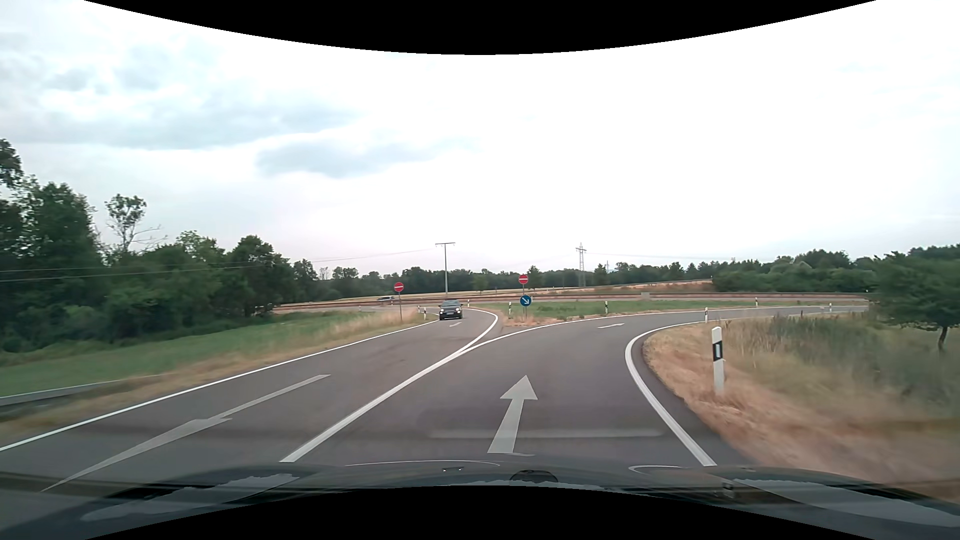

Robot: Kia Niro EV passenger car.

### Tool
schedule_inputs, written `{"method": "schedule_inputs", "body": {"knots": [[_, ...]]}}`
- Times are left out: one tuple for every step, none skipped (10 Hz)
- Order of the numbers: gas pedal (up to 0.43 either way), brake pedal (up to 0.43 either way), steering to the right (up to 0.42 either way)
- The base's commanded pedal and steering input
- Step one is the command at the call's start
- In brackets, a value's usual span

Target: Follow the waypoints while adhering to traffic rules and regulations

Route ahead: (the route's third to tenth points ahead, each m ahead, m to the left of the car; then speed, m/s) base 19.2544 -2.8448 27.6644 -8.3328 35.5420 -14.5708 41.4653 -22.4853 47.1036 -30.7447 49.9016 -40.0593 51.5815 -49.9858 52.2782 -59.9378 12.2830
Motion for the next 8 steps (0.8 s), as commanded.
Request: {"method": "schedule_inputs", "body": {"knots": [[0.047,0.0,0.087],[0.047,0.0,0.087],[0.047,0.0,0.088],[0.047,0.0,0.089],[0.047,0.0,0.091],[0.047,0.0,0.091],[0.047,0.0,0.091],[0.047,0.0,0.09]]}}
